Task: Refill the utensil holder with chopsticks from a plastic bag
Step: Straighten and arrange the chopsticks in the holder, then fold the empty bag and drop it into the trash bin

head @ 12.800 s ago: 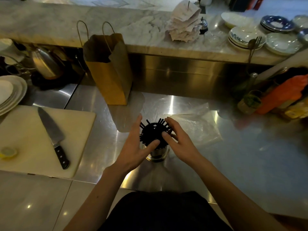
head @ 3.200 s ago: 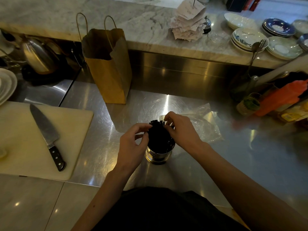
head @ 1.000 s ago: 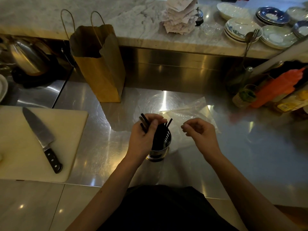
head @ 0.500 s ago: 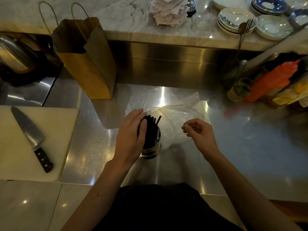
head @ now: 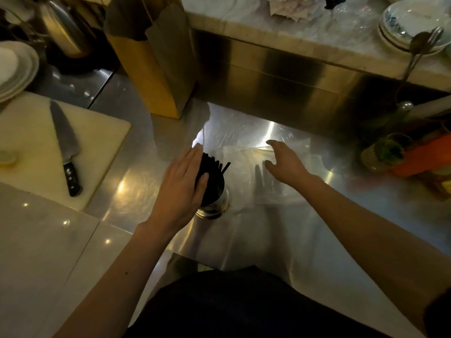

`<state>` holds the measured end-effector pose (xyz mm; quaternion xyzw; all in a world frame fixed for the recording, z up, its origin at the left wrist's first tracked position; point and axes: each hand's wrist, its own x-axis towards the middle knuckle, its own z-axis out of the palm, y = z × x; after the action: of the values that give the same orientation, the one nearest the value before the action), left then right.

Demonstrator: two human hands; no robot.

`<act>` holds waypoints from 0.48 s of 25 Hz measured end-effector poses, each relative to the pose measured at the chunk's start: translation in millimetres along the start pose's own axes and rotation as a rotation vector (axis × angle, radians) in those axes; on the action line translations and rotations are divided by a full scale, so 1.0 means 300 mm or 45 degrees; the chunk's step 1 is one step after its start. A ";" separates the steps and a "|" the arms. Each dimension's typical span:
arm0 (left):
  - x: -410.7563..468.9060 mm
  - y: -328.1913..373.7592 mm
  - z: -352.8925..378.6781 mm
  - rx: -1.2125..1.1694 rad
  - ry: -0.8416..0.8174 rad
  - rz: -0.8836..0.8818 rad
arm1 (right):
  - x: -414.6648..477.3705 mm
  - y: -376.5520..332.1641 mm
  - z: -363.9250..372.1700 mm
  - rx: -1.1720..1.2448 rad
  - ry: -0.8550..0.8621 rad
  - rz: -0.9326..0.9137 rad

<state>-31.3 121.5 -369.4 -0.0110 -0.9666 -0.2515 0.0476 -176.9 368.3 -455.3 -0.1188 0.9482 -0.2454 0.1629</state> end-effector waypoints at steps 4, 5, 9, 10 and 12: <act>-0.020 0.026 -0.017 0.119 0.070 -0.022 | 0.125 0.061 0.039 -0.464 -0.319 -0.156; -0.030 0.036 -0.027 0.105 0.113 -0.027 | 0.131 0.073 0.047 -0.533 -0.338 -0.159; -0.101 0.096 -0.055 -0.090 0.357 -0.023 | 0.100 0.091 0.055 -0.627 -0.201 -0.055; -0.122 0.116 -0.051 -0.152 0.390 -0.024 | 0.084 0.095 0.056 -0.538 -0.222 0.002; -0.156 0.153 -0.040 -0.274 0.424 0.002 | 0.052 0.103 0.058 -0.345 -0.252 0.085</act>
<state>18.4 155.9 -341.3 0.0251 -0.9129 -0.3518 0.2057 -189.4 382.4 -489.0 -0.1316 0.9554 -0.0968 0.2459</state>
